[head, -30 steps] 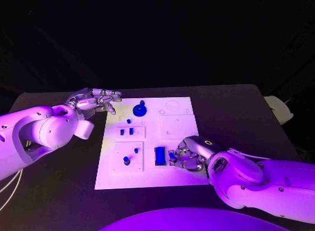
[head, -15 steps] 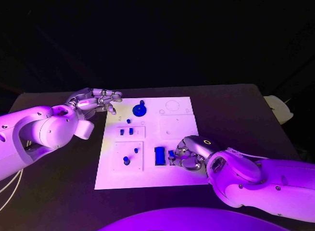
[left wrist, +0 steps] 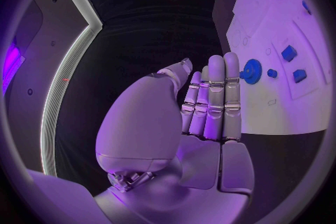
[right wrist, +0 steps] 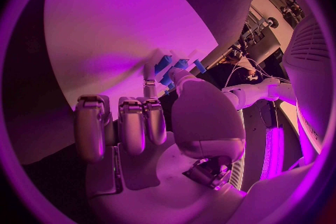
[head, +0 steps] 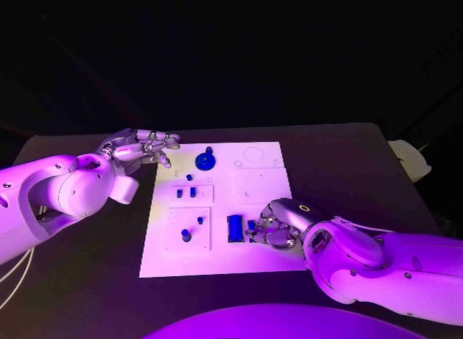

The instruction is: Assemble the parts on the task board

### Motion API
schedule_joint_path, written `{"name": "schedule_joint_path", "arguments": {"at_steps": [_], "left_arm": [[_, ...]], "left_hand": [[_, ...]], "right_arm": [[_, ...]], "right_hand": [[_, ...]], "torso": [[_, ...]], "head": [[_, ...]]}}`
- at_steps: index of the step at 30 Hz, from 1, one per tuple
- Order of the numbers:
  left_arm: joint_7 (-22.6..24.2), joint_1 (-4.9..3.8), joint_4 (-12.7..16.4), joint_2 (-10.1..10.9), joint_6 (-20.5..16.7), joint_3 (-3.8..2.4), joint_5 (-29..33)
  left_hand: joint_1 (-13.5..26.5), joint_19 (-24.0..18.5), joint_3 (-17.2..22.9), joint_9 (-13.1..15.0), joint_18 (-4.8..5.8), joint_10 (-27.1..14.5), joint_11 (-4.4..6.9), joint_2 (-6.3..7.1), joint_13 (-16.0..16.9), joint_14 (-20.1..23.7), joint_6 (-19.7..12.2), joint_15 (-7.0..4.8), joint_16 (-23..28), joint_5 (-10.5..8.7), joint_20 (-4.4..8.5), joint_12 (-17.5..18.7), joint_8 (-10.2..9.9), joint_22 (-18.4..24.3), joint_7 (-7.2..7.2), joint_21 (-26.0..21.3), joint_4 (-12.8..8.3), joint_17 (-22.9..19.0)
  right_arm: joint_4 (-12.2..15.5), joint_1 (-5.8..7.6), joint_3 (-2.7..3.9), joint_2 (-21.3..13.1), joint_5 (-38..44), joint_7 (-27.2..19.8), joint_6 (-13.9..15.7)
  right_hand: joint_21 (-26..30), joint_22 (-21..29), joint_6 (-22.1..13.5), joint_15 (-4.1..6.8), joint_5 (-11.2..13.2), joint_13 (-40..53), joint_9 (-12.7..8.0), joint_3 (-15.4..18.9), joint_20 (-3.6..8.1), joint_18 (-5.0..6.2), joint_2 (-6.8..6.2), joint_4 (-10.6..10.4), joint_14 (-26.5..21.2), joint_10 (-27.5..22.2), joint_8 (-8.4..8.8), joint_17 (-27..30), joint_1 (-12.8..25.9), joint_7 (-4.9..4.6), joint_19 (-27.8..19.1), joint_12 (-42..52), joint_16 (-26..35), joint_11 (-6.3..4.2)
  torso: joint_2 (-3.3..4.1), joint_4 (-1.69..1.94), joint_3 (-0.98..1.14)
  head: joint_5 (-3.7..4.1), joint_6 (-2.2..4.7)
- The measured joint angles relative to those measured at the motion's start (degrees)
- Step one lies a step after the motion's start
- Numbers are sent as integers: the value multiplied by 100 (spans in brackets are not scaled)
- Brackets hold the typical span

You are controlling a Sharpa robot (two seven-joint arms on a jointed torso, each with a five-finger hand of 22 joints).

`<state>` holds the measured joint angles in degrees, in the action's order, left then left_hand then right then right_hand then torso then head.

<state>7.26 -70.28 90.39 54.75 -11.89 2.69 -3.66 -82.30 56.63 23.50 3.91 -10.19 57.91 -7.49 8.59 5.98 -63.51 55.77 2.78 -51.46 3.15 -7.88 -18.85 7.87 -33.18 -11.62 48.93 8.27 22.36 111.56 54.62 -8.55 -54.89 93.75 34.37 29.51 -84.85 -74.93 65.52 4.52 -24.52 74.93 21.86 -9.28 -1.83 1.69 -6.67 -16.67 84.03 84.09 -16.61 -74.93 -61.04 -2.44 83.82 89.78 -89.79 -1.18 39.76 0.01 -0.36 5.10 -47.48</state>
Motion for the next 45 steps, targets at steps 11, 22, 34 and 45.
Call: {"name": "schedule_joint_path", "arguments": {"at_steps": [11, 22, 34, 45], "left_arm": [[-3, 0, 0, 3, 1, 0, 0], [-4, 0, 3, 17, 6, 0, 0], [-3, 0, 3, 32, 10, 0, 0], [-1, 1, 3, 38, 13, 0, 0]], "left_hand": [[0, 0, 0, 0, 0, 0, 0, 0, 0, 0, 0, 0, 0, 0, 0, -2, 0, 1, 0, 0, 0, 0], [0, 0, 0, 0, 0, 0, 0, 0, 0, 0, 0, 0, 0, 0, 0, -1, 0, 0, 0, 0, 0, 1], [0, 0, 0, 0, 0, 0, 0, 0, 0, 0, 0, 0, 0, 0, 0, -1, 0, 0, 0, 0, 0, 1], [0, 0, 0, 0, 0, 0, 0, 0, 0, 0, 0, 0, 0, 0, 0, -1, 0, 0, 0, 0, 0, 1]], "right_arm": [[57, 0, 1, -35, 10, 3, -1], [258, -2, 3, -238, 9, -38, 47], [266, -7, 1, -328, -28, -96, 6], [154, -10, 1, -239, -37, -111, -113]], "right_hand": [[0, 1, 0, 0, -3, 0, 13, 159, 0, 0, 48, 4, 0, 0, 0, 0, 57, 0, 0, 0, 0, 0], [0, 1, -1, 0, -56, 0, 39, 293, 20, 0, 7, 59, 0, -21, -66, 1, 14, 0, 20, 0, 0, -20], [0, 2, -1, 42, -56, 0, 71, 419, 20, 0, 83, 153, 1, -20, -89, 2, -307, 0, 20, 0, 0, -21], [0, 3, -1, 41, 46, 0, 94, 500, 20, 0, 138, 269, 1, 0, -125, 2, -596, 0, 20, 0, 0, -41]], "torso": [[-1, -3, 2], [-2, -7, 5], [-3, -1, -1], [-1, 0, -1]], "head": [[1, 4], [-11, -2], [-18, -9], [-26, -5]]}}
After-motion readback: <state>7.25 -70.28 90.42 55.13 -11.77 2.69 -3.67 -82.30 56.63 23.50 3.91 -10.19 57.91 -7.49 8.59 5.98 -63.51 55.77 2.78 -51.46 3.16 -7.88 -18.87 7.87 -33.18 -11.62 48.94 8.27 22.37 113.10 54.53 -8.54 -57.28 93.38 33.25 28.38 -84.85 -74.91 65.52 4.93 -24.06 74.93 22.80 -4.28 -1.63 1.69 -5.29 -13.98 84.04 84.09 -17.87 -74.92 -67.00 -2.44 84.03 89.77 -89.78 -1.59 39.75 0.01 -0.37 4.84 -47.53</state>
